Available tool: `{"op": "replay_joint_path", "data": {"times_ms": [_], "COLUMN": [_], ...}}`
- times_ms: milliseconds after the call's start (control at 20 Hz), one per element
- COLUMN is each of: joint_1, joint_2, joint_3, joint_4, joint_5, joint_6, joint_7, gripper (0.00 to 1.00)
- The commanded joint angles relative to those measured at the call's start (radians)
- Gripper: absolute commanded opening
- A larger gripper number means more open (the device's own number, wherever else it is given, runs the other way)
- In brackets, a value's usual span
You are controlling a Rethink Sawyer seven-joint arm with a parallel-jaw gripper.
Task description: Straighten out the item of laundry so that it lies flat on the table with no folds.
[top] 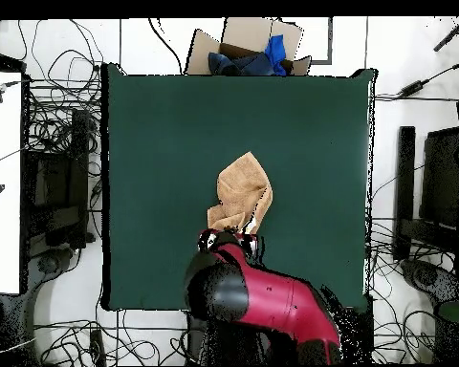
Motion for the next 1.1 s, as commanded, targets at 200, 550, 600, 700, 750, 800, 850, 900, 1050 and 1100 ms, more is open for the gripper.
{"op": "replay_joint_path", "data": {"times_ms": [200,550,600,700,750,800,850,900,1050,1100], "joint_1": [-0.004,0.017,0.011,-0.001,-0.010,-0.006,-0.013,-0.019,-0.040,-0.043], "joint_2": [0.271,0.293,0.293,0.292,0.294,0.297,0.297,0.296,0.295,0.292], "joint_3": [0.082,0.079,0.086,0.101,0.113,0.110,0.118,0.125,0.149,0.152], "joint_4": [-0.063,-0.101,-0.098,-0.092,-0.088,-0.094,-0.091,-0.088,-0.078,-0.075], "joint_5": [-0.107,-0.102,-0.102,-0.102,-0.102,-0.109,-0.110,-0.111,-0.116,-0.117], "joint_6": [-0.132,-0.132,-0.136,-0.144,-0.159,-0.163,-0.168,-0.173,-0.185,-0.184], "joint_7": [0.077,0.109,0.110,0.113,0.116,0.110,0.111,0.112,0.112,0.113], "gripper": [0.00,0.00,0.00,1.00,1.00,1.00,1.00,1.00,1.00,1.00]}}
